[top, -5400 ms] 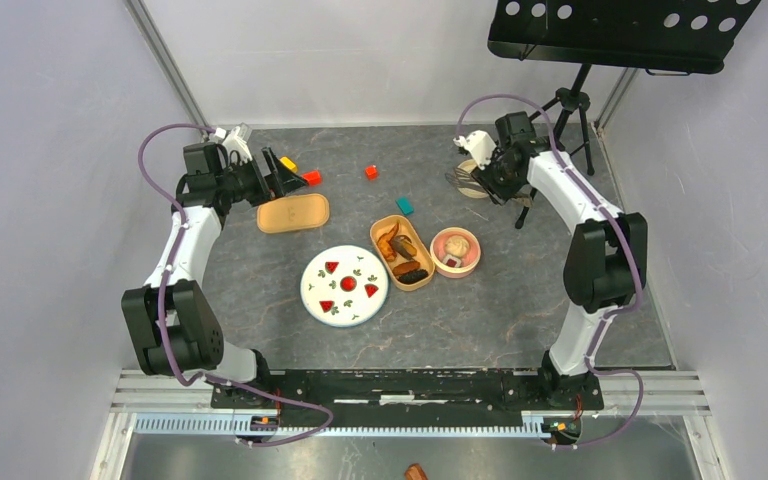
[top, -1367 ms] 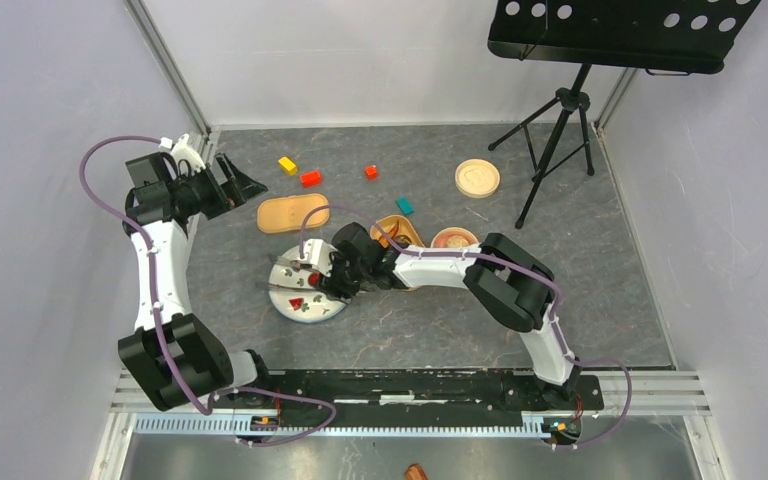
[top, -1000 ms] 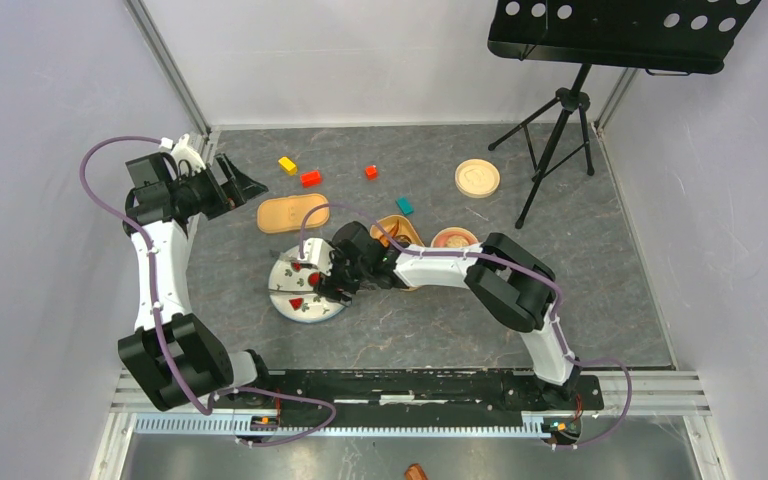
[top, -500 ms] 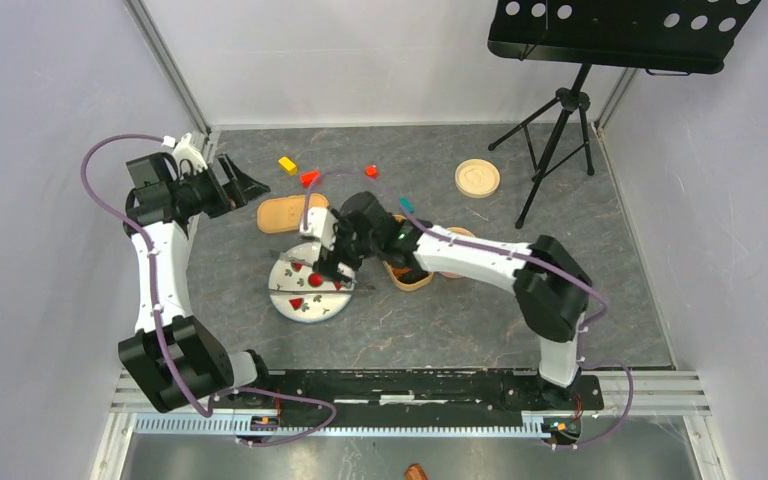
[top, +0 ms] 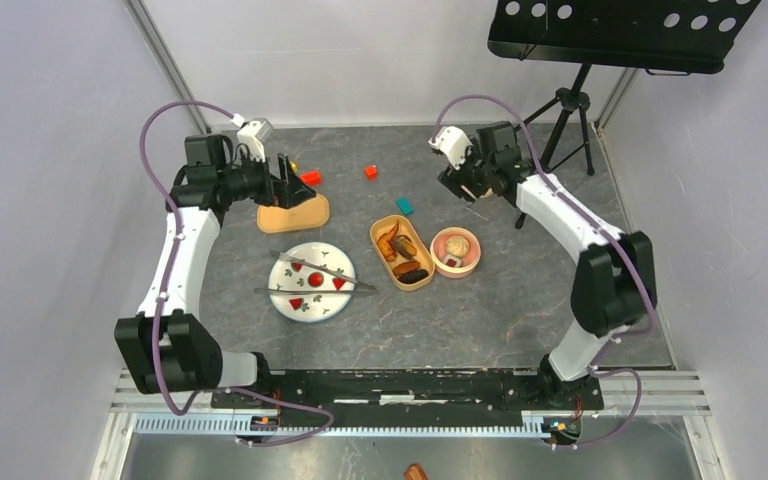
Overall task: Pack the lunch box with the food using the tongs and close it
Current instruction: Pick up the box lid from the center of the board.
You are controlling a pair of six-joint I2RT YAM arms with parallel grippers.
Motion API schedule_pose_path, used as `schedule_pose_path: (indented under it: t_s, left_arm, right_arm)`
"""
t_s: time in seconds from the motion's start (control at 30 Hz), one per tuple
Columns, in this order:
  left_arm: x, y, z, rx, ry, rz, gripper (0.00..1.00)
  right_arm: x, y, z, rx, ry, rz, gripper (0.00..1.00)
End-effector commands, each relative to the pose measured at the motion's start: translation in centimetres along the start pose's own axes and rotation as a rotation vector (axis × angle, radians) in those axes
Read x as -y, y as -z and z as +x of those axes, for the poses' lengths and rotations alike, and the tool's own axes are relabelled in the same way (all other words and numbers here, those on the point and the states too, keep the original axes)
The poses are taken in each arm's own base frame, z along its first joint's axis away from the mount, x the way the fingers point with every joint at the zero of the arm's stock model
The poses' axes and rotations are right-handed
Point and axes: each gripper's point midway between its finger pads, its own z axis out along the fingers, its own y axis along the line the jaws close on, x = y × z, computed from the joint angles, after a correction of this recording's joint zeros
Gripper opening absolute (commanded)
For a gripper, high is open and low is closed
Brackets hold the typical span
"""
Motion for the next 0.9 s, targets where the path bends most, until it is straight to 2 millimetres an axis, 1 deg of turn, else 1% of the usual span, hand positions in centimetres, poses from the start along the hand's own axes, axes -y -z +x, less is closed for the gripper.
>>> schedule_pose_path:
  t_s: [0.0, 0.1, 0.13, 0.2, 0.3, 0.4, 0.5, 0.67, 0.77, 0.87]
  left_arm:
    - [-0.8, -1.0, -3.5, 0.063, -0.149, -0.002, 1.00]
    - [-1.2, -2.0, -3.9, 0.068, -0.162, 0.002, 1.00]
    - [-1.3, -2.3, -3.9, 0.064, -0.160, 0.004, 1.00]
    - [-1.0, -3.0, -4.0, 0.055, -0.162, 0.016, 1.00]
    - [-1.1, -3.9, -3.8, 0.037, -0.158, 0.028, 1.00]
    - [-1.5, -4.8, -3.4, 0.018, -0.174, 0.043, 1.00]
    - [-2.0, -5.5, -3.6, 0.005, -0.203, 0.059, 0.99]
    - [-2.1, -6.5, -3.9, 0.000, -0.197, 0.106, 0.99]
    - [-2.1, -6.6, -4.1, 0.002, -0.196, 0.096, 0.98]
    - [-2.0, -6.1, -4.2, -0.002, -0.212, 0.074, 0.97]
  right_arm:
    - [2.1, -2.7, 4.8, -0.136, 0.049, -0.032, 0.73]
    - [3.6, -4.8, 6.2, -0.161, 0.079, -0.052, 0.70]
    - [4.0, -5.3, 6.3, -0.167, 0.083, -0.059, 0.68]
    - [4.9, -6.7, 7.3, -0.189, 0.074, -0.068, 0.66]
    - [5.7, -8.1, 7.7, -0.201, 0.075, -0.077, 0.62]
    - [5.4, -9.6, 8.6, -0.217, 0.082, -0.104, 0.58]
    - [4.9, -10.9, 9.9, -0.245, 0.071, -0.121, 0.55]
    - [3.7, -12.2, 11.5, -0.269, 0.071, -0.161, 0.51]
    - [3.2, -12.8, 12.4, -0.278, 0.090, -0.172, 0.46]
    - [2.9, -12.7, 12.6, -0.277, 0.101, -0.191, 0.37]
